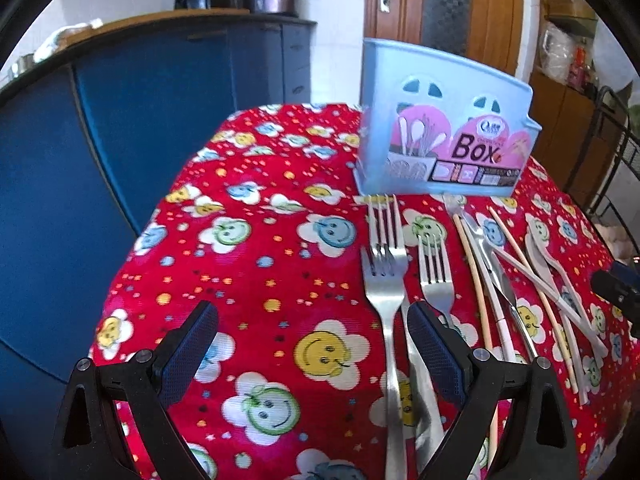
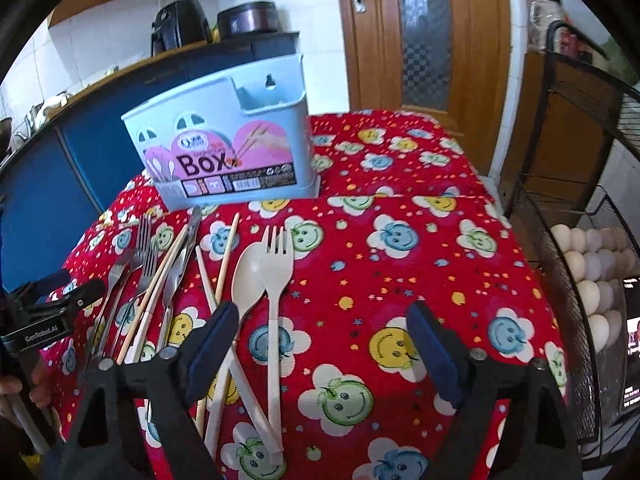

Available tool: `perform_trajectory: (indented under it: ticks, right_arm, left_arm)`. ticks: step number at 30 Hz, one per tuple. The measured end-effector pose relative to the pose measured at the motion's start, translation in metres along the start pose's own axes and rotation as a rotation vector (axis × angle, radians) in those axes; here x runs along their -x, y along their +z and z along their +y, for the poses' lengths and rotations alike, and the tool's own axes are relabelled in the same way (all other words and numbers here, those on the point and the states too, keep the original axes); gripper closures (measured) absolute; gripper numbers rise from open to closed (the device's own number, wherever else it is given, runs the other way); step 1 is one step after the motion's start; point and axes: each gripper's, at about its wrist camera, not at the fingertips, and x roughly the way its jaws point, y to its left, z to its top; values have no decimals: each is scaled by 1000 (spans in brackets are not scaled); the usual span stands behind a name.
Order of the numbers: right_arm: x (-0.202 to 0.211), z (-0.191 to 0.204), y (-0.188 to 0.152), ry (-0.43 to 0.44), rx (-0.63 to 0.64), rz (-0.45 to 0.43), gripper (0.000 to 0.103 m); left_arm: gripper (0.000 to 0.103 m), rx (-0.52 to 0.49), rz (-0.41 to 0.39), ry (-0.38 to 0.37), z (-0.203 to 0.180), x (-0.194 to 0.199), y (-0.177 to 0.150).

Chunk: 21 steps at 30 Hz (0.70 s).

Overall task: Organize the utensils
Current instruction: 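Grasp a metal fork with the left tool while the right tool grasps a beige plastic fork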

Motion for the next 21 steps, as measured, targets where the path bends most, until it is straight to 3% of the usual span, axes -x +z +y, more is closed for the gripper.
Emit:
perform_trajectory:
  ticks: [3, 11, 16, 21]
  right_arm:
    - [-7, 0, 5, 18, 4, 32, 24]
    - [-32, 1, 15, 60, 17, 131, 40]
    - [-41, 10, 20, 29, 81, 158, 56]
    - [-50, 13, 25, 8, 118, 181, 64]
  left_arm:
    - [12, -6, 27, -36, -4, -9, 4]
    - [36, -10, 87, -114, -10, -28, 14]
    - [39, -15, 99, -133, -10, -32, 17]
    - [39, 23, 115, -155, -3, -37, 21]
